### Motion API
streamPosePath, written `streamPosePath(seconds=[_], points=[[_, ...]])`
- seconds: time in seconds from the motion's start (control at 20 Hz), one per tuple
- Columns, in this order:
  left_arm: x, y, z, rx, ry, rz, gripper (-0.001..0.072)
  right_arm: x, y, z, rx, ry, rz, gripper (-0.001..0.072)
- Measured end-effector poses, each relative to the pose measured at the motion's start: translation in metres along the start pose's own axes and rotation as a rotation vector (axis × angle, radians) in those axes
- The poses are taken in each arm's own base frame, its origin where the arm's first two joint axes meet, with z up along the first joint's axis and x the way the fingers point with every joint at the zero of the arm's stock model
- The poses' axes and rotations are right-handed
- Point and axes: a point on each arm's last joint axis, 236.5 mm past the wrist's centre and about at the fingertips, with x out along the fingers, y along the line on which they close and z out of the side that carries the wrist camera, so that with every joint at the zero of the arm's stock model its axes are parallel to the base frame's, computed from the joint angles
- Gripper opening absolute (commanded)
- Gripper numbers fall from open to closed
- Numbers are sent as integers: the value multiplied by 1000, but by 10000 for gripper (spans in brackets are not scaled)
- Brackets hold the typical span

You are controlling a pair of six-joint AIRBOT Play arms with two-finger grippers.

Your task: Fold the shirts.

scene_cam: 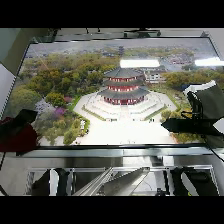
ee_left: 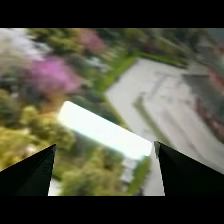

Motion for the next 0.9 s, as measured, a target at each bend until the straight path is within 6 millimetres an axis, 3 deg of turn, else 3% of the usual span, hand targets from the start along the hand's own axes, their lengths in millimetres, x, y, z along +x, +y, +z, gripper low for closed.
streamPosePath(seconds=[0.2,0.35,0.55,0.75,0.8,0.9], points=[[0,104,-9,-66,78,298,720,0,0,0,0,0,0,20],[-8,166,-15,-119,147,448,720,0,0,0,0,0,0,20],[-7,219,-12,-181,202,531,720,0,0,0,0,-1,-1,20],[16,256,-7,-214,240,544,689,0,-1,2,2,-8,-2,20],[24,263,-7,-222,254,542,575,0,-1,2,2,-8,-2,20],[37,275,-11,-241,289,535,-1,0,-1,2,2,-9,-2,20]])
